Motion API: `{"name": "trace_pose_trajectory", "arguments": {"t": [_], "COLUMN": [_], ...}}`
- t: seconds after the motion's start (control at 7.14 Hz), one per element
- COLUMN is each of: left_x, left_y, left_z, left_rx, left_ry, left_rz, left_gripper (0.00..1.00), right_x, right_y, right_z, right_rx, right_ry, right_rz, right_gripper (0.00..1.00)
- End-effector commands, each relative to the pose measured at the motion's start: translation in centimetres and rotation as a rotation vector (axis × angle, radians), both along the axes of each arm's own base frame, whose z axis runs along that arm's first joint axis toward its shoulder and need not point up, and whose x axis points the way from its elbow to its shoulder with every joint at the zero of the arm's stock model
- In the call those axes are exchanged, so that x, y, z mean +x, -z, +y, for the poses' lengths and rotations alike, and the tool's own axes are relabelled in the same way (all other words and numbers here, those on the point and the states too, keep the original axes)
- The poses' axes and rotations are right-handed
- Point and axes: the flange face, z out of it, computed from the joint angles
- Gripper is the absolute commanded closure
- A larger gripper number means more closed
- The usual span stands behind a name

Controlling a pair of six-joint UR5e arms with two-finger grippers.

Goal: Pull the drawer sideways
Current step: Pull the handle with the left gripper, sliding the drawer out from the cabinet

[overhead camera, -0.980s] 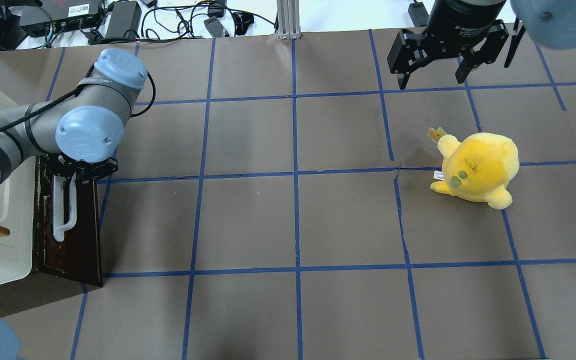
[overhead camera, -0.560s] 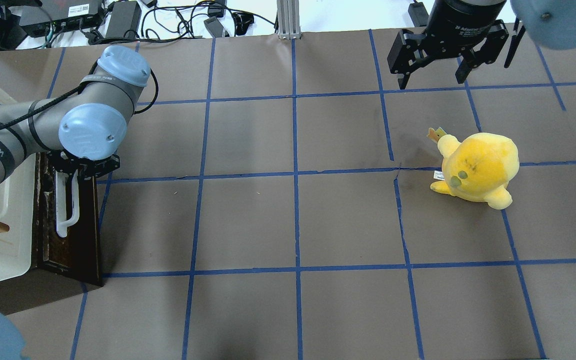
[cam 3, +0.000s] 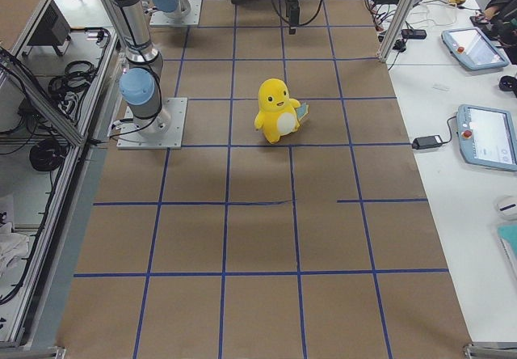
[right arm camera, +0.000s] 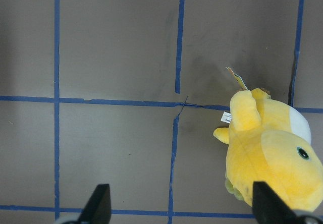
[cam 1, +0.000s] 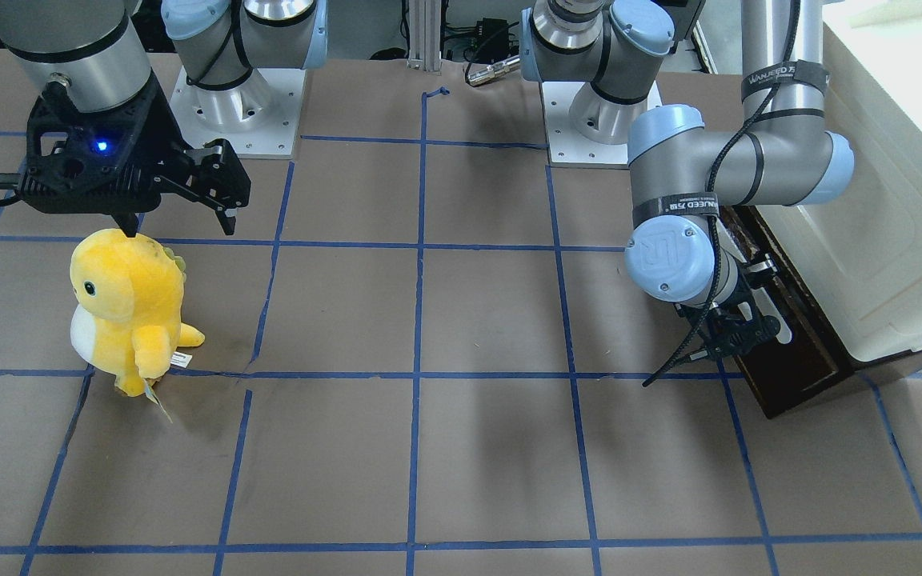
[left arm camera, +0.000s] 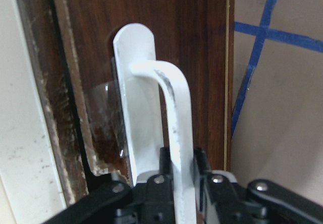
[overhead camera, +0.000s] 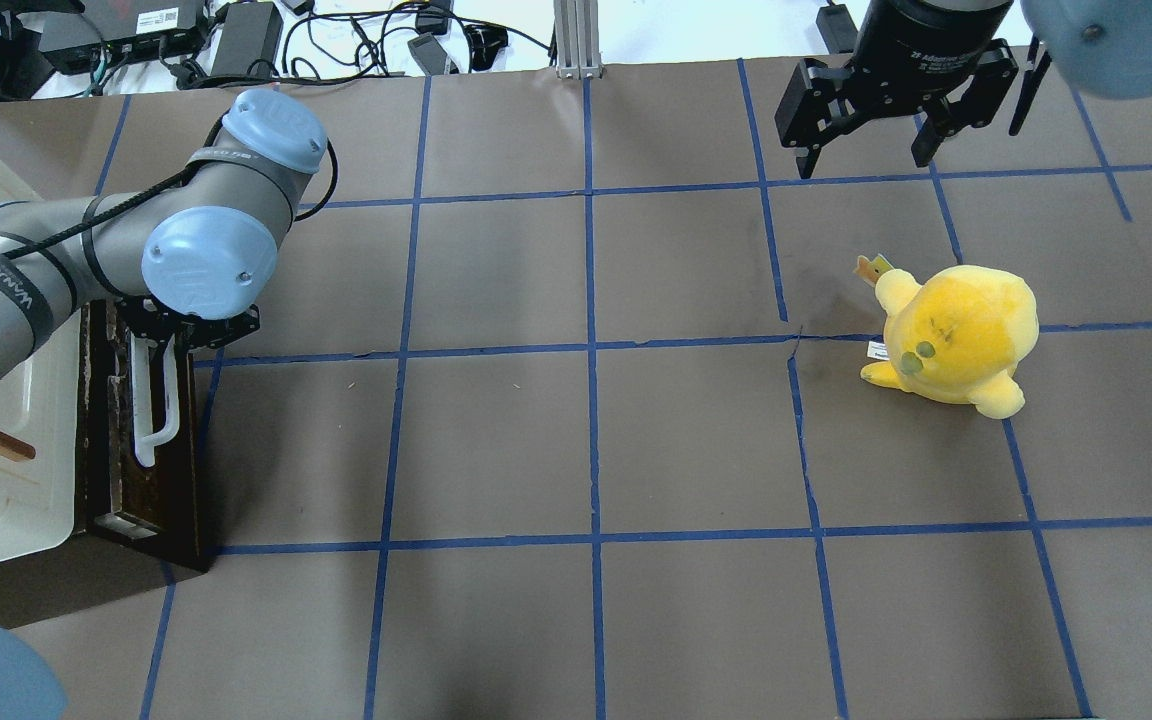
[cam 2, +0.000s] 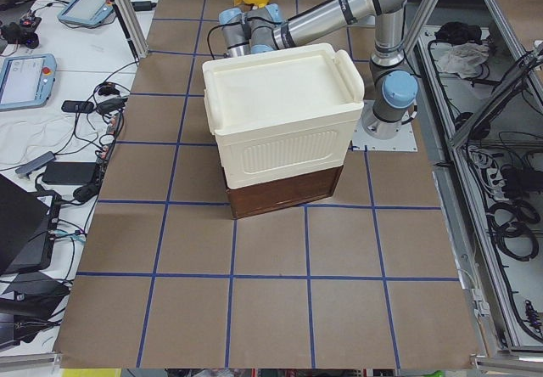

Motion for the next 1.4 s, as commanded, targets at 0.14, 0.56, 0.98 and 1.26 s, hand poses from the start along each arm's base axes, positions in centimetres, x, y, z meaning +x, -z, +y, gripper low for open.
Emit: {"name": "trace_pose_trajectory", "arguments": {"t": [0.14,0.56,0.98,1.26], "left_x": [-0.41,-0.51,-0.5,-0.31], "left_y": [0.05,0.0,0.0,-0.04], "left_z": [-0.03,-0.06,-0.07,-0.03], "left_rx": [-0.003,-0.005,-0.002,0.006], "left_ry": [0.002,0.003,0.006,0.013], "left_rz": [-0.002,0.001,0.001,0.001], "left_gripper": [1.0,1.0,1.0,1.0], "right_x": [0.0,0.01,0.0,0.01], "right_y": [0.0,0.0,0.0,0.0], "right_z": [0.0,0.0,0.0,0.0], "right_rx": [0.0,0.0,0.0,0.0], "right_ry": [0.0,0.0,0.0,0.0], "right_rz": [0.0,-0.001,0.0,-0.001], "right_gripper": [0.0,0.0,0.0,0.0]}}
